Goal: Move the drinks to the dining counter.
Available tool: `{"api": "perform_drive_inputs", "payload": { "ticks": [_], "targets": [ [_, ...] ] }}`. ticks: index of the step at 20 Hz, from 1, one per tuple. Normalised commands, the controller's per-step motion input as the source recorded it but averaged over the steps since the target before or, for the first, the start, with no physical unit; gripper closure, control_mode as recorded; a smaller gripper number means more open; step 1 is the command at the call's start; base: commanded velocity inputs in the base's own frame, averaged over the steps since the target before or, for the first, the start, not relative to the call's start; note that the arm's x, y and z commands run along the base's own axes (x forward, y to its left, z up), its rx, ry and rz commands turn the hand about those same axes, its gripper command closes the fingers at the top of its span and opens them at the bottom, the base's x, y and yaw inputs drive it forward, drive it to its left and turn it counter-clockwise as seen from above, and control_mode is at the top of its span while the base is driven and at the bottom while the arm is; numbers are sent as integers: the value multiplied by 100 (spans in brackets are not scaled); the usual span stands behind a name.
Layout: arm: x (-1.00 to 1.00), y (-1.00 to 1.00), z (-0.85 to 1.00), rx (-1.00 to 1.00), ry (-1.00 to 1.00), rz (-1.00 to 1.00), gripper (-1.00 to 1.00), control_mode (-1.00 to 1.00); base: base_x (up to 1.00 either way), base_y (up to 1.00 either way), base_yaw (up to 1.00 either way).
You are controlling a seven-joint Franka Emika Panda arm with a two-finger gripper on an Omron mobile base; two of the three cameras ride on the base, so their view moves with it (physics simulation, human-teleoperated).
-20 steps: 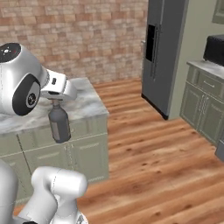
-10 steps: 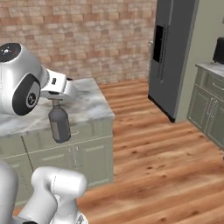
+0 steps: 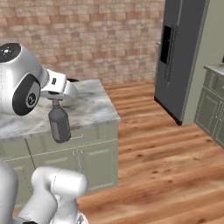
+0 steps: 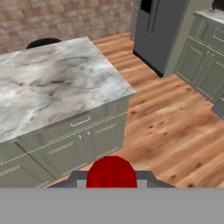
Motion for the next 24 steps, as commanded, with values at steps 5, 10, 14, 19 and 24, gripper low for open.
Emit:
{"api": "perform_drive_inputs", "payload": {
  "ticks": [5, 10, 14, 19, 24],
  "targets": [
    [0, 0, 0, 0, 0, 0, 100, 100, 29, 34, 7],
    [0, 0, 0, 0, 0, 0, 100, 100, 30, 33, 7],
    [0, 0, 0, 0, 0, 0, 100, 100, 15, 25, 13],
    [0, 0, 0, 0, 0, 0, 100, 100, 0, 12, 29],
    [0, 0, 0, 0, 0, 0, 100, 100, 0, 10, 34]
  ]
}}
